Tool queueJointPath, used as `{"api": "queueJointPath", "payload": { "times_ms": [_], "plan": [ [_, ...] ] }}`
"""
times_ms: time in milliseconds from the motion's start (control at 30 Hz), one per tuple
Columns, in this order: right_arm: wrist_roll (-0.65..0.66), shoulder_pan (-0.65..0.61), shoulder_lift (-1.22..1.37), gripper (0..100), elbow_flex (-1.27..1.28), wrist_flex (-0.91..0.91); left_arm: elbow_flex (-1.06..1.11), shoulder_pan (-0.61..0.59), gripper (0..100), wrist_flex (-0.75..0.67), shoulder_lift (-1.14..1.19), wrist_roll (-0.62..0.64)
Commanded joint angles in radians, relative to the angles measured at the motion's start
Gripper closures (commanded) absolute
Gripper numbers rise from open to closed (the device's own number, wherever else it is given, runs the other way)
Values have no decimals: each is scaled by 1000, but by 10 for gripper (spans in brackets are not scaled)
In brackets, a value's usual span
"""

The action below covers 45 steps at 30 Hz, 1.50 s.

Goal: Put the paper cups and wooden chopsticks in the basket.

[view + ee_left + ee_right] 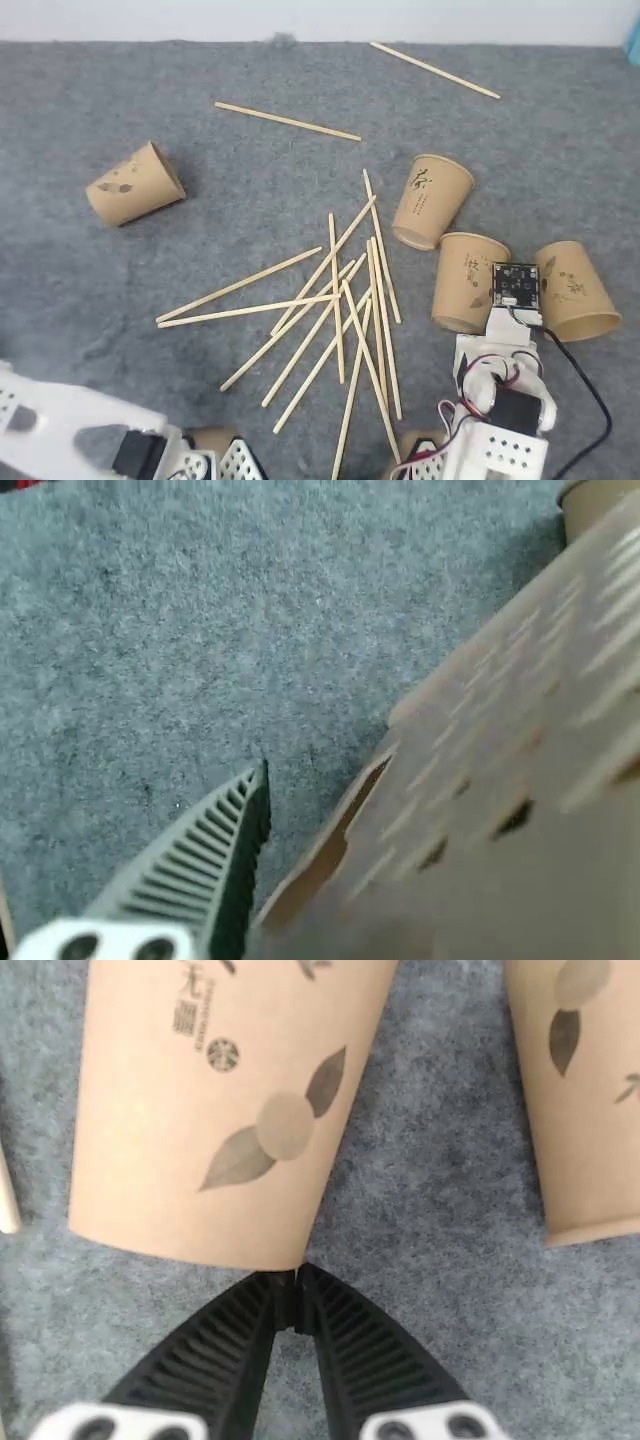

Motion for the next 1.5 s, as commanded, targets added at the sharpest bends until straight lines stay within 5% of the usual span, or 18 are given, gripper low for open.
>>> {"api": "queueJointPath", "payload": {
  "times_ms": [0, 533, 800, 933, 1467],
  "plan": [
    [12, 10, -13, 991, 18, -13, -74, 3, 695, 17, 43, 11],
    [12, 10, -13, 991, 18, -13, -251, 83, 693, 11, 15, 12],
    [12, 10, -13, 991, 18, -13, -332, 132, 692, -196, 31, 218],
    [12, 10, -13, 991, 18, -13, -329, 127, 692, -287, 71, 235],
    [12, 10, -13, 991, 18, -13, -331, 40, 692, -288, 84, 235]
  ]
}}
